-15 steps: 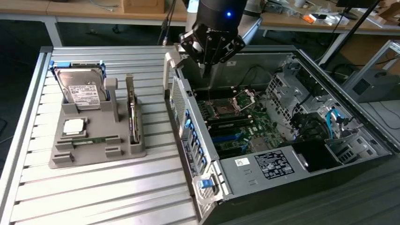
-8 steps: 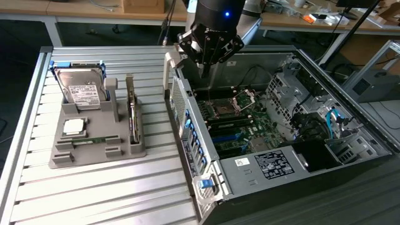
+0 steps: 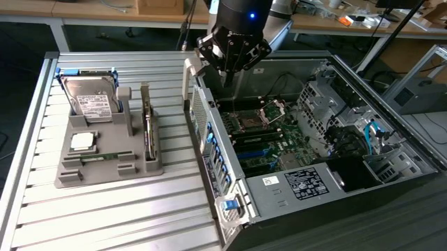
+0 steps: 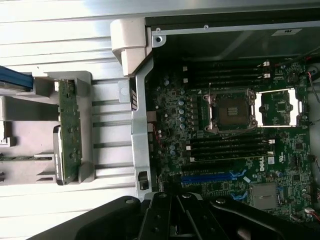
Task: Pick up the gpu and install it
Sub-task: 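Reach for the gpu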
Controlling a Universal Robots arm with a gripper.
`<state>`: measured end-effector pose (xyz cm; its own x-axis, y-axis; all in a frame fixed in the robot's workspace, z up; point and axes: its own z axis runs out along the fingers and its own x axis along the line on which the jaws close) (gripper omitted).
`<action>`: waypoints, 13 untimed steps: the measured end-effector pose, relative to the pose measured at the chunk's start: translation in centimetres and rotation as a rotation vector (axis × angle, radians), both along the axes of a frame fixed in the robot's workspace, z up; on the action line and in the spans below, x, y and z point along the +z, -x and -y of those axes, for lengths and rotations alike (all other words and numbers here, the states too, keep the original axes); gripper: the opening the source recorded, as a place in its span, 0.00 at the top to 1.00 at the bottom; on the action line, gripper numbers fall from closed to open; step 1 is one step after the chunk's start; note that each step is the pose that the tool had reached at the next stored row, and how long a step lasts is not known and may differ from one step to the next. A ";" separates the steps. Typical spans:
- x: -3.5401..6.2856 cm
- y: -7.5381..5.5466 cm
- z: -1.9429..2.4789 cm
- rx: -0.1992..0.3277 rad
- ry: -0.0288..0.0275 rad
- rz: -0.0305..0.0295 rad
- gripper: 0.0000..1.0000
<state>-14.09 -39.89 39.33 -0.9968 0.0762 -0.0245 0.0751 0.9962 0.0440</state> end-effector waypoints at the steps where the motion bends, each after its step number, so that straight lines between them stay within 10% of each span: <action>1: 0.00 0.0 0.00 0.000 0.0001 0.0000 0.89; 13: 0.00 0.6 0.00 0.000 0.0007 0.0000 0.89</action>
